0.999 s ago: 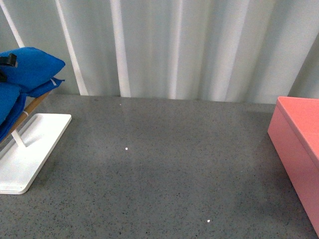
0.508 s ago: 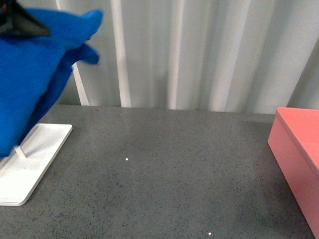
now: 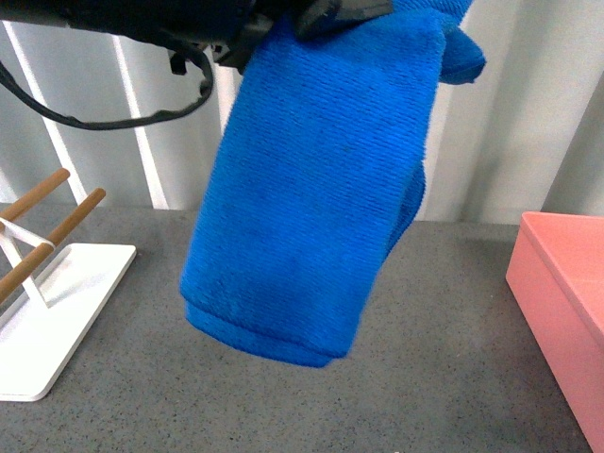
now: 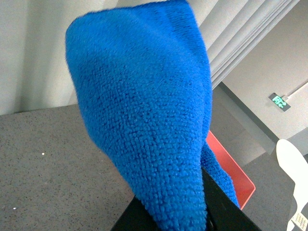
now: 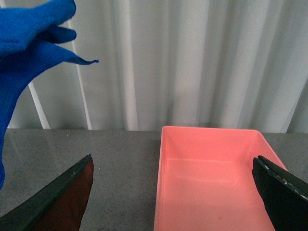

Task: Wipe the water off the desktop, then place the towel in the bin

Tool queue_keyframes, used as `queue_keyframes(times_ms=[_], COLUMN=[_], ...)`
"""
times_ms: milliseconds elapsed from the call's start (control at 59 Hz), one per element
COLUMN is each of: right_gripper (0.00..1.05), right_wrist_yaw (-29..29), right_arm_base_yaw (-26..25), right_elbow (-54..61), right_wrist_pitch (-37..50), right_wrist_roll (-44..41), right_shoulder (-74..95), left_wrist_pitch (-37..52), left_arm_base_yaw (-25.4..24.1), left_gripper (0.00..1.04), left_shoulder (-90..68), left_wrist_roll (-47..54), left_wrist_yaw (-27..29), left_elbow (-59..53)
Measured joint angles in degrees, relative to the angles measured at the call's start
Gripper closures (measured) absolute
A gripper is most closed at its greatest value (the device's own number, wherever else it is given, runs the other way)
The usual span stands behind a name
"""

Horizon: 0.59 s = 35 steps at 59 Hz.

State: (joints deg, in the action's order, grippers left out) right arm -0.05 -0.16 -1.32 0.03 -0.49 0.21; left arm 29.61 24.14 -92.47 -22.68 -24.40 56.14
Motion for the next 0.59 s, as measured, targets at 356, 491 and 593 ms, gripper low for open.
queue_keyframes(times_ms=[356, 491, 593], right_gripper=[0.07, 0.07, 0.07], right_wrist_yaw=[-0.4, -17.2, -31.8], right_arm_base_yaw=[-0.2, -5.8, -6.9], right_elbow=[-0.2, -6.1, -8.5], right_wrist_pitch=[-0.7, -9.1, -5.0], right_wrist_roll=[0.3, 3.8, 4.5], right_shoulder=[0.4, 16.5, 27.4], left_wrist_pitch=[0.0, 0.0, 0.0], left_arm_base_yaw=[0.0, 0.0, 0.1], left_gripper=[0.98, 0.98, 0.98], left_shoulder=[-0.3, -0.3, -0.4], left_wrist_roll=[-0.4, -0.4, -0.4], left_wrist_yaw=[0.4, 0.4, 0.4], left_elbow=[0.0, 0.0, 0.0])
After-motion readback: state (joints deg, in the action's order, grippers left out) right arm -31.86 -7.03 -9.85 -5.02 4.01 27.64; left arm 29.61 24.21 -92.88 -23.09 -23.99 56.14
